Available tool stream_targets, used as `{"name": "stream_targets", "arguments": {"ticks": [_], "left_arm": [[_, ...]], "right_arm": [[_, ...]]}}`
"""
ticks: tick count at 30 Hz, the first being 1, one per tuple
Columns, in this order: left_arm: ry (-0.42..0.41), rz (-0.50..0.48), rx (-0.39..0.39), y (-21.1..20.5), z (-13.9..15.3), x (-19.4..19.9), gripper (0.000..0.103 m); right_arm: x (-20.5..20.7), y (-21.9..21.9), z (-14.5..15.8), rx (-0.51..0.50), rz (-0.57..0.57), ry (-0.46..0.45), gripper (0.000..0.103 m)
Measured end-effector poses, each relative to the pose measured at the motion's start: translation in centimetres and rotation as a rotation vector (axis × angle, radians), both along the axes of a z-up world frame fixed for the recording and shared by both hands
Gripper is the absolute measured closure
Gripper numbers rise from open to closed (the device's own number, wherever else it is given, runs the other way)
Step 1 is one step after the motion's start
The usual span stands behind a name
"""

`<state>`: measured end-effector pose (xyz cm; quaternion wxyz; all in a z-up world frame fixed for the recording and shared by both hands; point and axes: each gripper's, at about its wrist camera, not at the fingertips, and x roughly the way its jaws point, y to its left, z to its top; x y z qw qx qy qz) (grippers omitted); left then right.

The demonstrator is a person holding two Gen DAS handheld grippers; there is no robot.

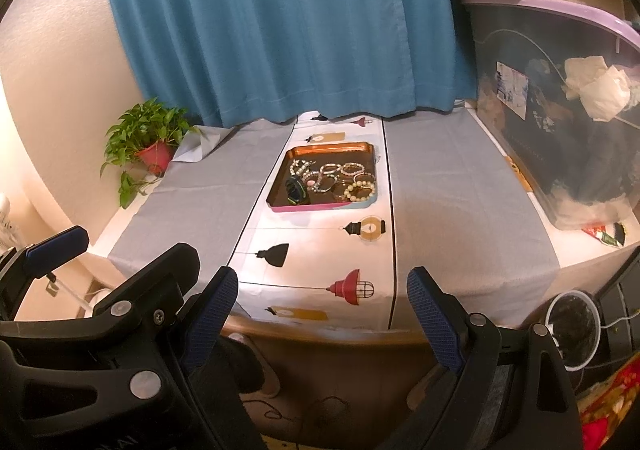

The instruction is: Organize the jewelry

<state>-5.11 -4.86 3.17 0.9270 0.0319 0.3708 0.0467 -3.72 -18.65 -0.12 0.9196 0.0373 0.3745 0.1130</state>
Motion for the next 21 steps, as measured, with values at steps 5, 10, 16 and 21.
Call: {"name": "stream_targets", "arguments": {"ticks": [5, 10, 16, 21], "left_arm": [[-0.001, 0.0, -0.003, -0.1, 0.0, 0.0, 0.0], [-0.008, -0.008, -0.004, -0.2, 0.0, -0.3, 0.0], [-0.001, -0.006, 0.006, -0.1, 0.2, -0.7, 0.0], [0.001, -0.009, 0.006, 0.1, 0.3, -0.7, 0.0]], "right_arm": [[-0.5, 0.1, 0.0, 0.004, 0.0, 0.002, 0.016], [-0.6, 0.1, 0.0, 0.005, -0.003, -0.004, 0.016], [-0.4, 0.0, 0.1, 0.007, 0.0, -0.002, 0.016], [-0.7, 0.1, 0.2, 0.011, 0.003, 0.001, 0.016]]}}
